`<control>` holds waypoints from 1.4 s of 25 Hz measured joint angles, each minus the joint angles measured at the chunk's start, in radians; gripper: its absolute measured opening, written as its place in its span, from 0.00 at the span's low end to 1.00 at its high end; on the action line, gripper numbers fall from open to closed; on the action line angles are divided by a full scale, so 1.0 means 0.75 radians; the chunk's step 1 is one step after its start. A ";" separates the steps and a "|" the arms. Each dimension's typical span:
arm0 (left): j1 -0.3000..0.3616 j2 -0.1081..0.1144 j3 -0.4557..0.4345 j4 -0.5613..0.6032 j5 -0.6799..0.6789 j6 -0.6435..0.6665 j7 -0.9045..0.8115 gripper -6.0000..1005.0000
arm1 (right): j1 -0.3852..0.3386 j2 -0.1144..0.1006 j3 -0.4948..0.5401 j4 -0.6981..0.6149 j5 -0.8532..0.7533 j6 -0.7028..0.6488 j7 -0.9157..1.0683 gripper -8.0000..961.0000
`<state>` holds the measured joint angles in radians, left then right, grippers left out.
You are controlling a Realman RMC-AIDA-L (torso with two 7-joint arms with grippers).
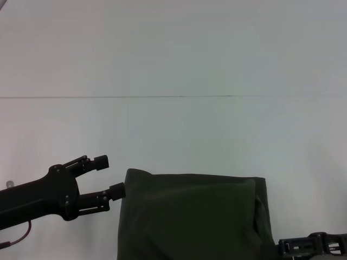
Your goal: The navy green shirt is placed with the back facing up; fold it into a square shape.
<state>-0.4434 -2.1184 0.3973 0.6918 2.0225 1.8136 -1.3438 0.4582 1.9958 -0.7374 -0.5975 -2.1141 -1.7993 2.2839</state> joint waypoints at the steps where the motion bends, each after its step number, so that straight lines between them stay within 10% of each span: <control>1: 0.000 0.000 0.000 0.000 0.000 0.000 0.000 0.93 | 0.000 0.000 0.000 0.001 -0.004 0.002 -0.001 0.69; 35: 0.001 0.003 0.000 0.002 -0.001 -0.005 0.000 0.93 | 0.056 0.038 -0.057 0.023 -0.064 0.015 -0.017 0.71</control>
<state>-0.4429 -2.1162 0.3973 0.6935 2.0218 1.8098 -1.3439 0.5001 2.0242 -0.7801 -0.5800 -2.1623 -1.7883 2.2708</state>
